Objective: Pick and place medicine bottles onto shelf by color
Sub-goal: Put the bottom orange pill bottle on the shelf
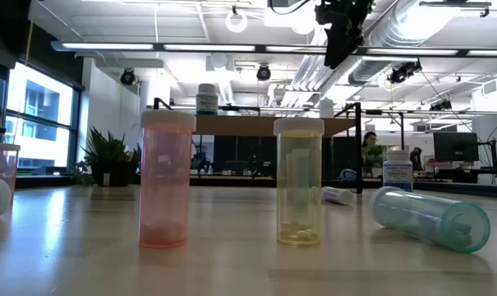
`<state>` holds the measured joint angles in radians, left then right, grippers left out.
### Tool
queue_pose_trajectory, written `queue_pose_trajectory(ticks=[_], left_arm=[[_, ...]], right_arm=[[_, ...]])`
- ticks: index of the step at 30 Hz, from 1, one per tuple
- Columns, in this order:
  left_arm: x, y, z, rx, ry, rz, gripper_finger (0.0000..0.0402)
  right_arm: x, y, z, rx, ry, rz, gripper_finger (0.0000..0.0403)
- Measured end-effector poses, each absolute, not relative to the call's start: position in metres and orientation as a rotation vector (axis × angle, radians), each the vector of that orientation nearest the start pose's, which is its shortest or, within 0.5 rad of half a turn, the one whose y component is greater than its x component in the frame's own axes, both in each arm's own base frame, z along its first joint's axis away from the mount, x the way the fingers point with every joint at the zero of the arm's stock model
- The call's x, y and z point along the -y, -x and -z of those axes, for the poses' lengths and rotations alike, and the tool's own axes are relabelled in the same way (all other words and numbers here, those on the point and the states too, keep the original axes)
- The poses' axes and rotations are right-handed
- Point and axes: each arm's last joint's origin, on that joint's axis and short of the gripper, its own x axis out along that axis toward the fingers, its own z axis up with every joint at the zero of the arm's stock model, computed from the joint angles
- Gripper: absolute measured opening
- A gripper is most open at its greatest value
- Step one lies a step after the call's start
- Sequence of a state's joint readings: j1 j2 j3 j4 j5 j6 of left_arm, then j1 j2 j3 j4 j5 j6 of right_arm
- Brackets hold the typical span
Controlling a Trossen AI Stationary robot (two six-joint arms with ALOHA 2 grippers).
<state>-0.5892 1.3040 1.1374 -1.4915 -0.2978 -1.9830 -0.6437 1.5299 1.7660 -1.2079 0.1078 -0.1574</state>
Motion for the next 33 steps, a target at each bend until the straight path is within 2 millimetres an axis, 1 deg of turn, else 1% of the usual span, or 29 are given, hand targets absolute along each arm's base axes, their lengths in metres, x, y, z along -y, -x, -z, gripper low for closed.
queue_pose_trajectory(ticks=[7, 12, 17, 21, 27, 29, 33], left_arm=[[0.098, -0.177, -0.274, -0.998, 0.940, -1.264, 0.0255], [0.095, -0.191, -0.263, -1.003, 0.959, -1.320, 0.0255], [0.093, -0.207, -0.248, -1.038, 0.954, -1.395, 0.0255], [0.090, -0.214, -0.239, -1.088, 0.930, -1.428, 0.0255], [0.087, -0.217, -0.231, -1.117, 0.937, -1.441, 0.0255], [0.087, -0.216, -0.222, -1.126, 0.953, -1.433, 0.0255], [0.086, -0.208, -0.205, -1.213, 0.980, -1.419, 0.0255]], right_arm=[[0.175, -0.229, -0.403, -1.000, -0.130, 0.617, 0.0204], [0.175, -0.229, -0.403, -0.996, -0.142, 0.624, 0.0204], [0.176, -0.229, -0.403, -0.996, -0.143, 0.624, 0.0204], [0.176, -0.229, -0.403, -0.996, -0.143, 0.624, 0.0204], [0.176, -0.229, -0.403, -0.994, -0.143, 0.625, 0.0204], [0.176, -0.229, -0.403, -0.992, -0.145, 0.626, 0.0204], [0.176, -0.229, -0.403, -0.992, -0.145, 0.627, 0.0204]])
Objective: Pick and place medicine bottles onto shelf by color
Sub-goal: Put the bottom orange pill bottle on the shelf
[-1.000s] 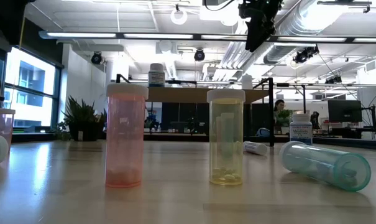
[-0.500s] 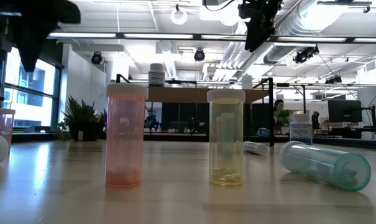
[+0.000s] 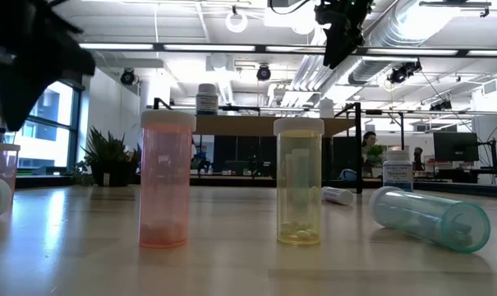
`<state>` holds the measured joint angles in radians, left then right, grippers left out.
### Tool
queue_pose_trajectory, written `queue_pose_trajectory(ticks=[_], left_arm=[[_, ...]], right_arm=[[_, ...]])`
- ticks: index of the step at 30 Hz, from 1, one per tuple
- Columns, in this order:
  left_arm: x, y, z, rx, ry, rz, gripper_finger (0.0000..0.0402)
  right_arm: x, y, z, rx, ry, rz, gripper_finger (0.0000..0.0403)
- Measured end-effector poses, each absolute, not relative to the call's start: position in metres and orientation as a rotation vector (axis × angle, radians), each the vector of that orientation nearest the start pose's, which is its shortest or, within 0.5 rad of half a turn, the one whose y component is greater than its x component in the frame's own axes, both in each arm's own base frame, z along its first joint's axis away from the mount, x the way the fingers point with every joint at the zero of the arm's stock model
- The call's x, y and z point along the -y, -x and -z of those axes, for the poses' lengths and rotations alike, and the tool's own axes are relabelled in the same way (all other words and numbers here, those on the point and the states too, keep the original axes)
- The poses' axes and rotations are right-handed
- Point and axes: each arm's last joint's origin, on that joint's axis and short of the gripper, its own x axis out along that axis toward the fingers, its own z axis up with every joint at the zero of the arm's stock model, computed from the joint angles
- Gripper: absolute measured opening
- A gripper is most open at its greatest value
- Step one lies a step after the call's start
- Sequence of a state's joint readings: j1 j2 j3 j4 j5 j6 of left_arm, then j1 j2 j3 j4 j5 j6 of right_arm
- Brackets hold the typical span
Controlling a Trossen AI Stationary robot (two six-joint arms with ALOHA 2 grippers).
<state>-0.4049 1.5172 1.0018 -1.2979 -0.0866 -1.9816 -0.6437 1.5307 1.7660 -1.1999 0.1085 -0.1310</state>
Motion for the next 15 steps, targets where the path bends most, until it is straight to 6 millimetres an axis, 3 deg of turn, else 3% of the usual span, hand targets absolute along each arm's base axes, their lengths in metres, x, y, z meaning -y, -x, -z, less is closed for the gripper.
queue_pose_trajectory(ticks=[11, 15], left_arm=[[0.078, -0.209, -0.202, -1.211, 0.977, -1.378, 0.0255], [0.072, -0.210, -0.192, -1.200, 0.991, -1.375, 0.0255]], right_arm=[[0.176, -0.229, -0.404, -0.987, -0.148, 0.630, 0.0204], [0.176, -0.229, -0.404, -0.981, -0.163, 0.639, 0.0204]])
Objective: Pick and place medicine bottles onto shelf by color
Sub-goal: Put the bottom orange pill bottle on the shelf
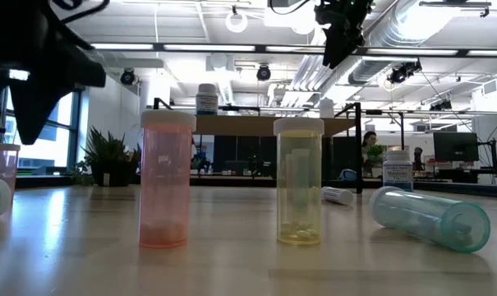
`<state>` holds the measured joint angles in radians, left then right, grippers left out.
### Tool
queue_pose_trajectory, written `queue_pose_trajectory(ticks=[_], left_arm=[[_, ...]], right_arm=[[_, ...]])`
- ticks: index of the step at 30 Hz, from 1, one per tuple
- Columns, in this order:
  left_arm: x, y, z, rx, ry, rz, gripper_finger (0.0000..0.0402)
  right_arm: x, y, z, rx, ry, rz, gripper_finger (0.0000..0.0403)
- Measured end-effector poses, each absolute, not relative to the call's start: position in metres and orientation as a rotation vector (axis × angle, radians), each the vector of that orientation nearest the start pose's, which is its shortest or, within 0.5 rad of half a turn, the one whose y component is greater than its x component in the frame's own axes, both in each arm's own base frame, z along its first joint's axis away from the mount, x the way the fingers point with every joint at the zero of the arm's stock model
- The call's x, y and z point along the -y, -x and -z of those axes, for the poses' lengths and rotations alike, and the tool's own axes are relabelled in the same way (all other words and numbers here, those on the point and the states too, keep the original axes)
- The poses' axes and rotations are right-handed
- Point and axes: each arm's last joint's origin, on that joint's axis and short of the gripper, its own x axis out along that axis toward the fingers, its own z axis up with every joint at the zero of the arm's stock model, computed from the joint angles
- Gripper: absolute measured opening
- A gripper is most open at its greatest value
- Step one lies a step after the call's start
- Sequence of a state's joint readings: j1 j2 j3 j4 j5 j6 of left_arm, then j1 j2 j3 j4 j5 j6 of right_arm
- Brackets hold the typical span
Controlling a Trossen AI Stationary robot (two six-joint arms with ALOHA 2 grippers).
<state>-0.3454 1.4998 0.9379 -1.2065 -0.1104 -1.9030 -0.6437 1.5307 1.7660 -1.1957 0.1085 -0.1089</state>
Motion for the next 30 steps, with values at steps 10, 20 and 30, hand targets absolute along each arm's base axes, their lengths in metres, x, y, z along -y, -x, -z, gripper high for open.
queue_pose_trajectory(ticks=[10, 20, 30], left_arm=[[0.069, -0.208, -0.175, -1.208, 1.018, -1.331, 0.0246], [0.069, -0.207, -0.173, -1.214, 1.014, -1.335, 0.0189], [0.069, -0.206, -0.173, -1.218, 1.016, -1.335, 0.0134]], right_arm=[[0.176, -0.229, -0.404, -0.981, -0.164, 0.638, 0.0204], [0.176, -0.229, -0.404, -0.982, -0.163, 0.638, 0.0204], [0.176, -0.229, -0.404, -0.982, -0.162, 0.638, 0.0204]])
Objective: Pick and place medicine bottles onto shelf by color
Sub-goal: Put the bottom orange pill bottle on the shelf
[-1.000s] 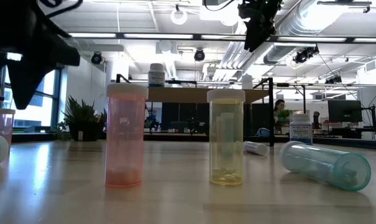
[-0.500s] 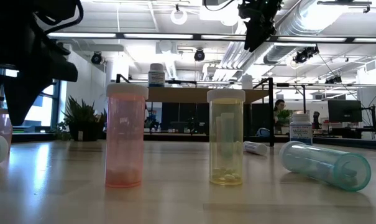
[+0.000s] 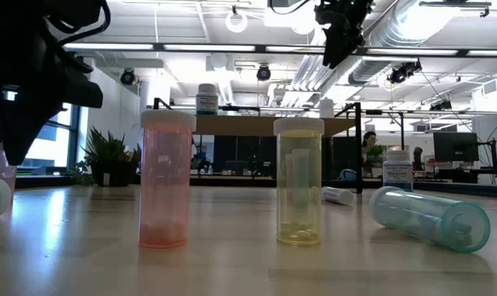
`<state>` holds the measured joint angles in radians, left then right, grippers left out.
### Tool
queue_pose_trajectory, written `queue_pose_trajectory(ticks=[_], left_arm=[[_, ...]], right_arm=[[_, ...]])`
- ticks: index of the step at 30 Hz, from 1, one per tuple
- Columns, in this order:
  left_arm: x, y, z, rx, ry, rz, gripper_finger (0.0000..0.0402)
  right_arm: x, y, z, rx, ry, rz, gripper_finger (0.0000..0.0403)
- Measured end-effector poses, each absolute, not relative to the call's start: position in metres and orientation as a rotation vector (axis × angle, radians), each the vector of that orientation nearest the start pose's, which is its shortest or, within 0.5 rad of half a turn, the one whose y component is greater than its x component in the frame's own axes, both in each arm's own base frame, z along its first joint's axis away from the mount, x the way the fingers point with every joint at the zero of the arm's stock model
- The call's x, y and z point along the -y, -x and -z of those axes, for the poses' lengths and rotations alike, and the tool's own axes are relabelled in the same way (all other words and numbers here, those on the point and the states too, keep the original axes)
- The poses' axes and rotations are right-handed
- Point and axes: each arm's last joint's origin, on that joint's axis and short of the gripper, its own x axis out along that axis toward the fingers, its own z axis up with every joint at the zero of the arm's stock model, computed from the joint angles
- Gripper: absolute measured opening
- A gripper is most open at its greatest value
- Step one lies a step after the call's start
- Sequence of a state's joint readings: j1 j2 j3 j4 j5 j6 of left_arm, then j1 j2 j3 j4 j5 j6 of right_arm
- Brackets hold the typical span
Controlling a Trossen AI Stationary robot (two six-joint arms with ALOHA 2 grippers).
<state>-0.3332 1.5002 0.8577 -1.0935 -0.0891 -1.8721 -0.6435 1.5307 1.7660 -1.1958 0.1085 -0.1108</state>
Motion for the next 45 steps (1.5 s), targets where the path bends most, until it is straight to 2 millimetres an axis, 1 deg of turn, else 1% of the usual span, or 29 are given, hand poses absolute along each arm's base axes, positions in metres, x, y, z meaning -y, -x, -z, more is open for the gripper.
queue_pose_trajectory(ticks=[4, 8, 12, 15, 22, 28, 34, 40, 45], left_arm=[[0.069, -0.206, -0.173, -1.219, 1.017, -1.334, 0.0121], [0.069, -0.206, -0.173, -1.233, 1.024, -1.332, 0.0118], [0.070, -0.207, -0.179, -1.268, 1.029, -1.278, 0.0119], [0.069, -0.210, -0.189, -1.265, 1.047, -1.223, 0.0119], [0.054, -0.216, -0.229, -1.168, 1.091, -1.045, 0.0119], [0.029, -0.217, -0.267, -1.005, 1.060, -0.949, 0.0119], [-0.002, -0.215, -0.302, -0.874, 0.971, -0.900, 0.0119], [-0.043, -0.215, -0.339, -0.768, 0.826, -0.891, 0.0119], [-0.081, -0.203, -0.367, -0.701, 0.720, -0.923, 0.0119]], right_arm=[[0.176, -0.229, -0.404, -0.982, -0.161, 0.637, 0.0204], [0.176, -0.229, -0.404, -0.982, -0.163, 0.638, 0.0204], [0.176, -0.229, -0.404, -0.982, -0.163, 0.638, 0.0204], [0.176, -0.229, -0.404, -0.982, -0.162, 0.638, 0.0204], [0.176, -0.229, -0.404, -0.982, -0.163, 0.638, 0.0204], [0.176, -0.229, -0.404, -0.979, -0.169, 0.642, 0.0204], [0.176, -0.229, -0.404, -0.974, -0.186, 0.651, 0.0204], [0.176, -0.229, -0.404, -0.961, -0.220, 0.671, 0.0204], [0.176, -0.229, -0.404, -0.948, -0.256, 0.691, 0.0204]])
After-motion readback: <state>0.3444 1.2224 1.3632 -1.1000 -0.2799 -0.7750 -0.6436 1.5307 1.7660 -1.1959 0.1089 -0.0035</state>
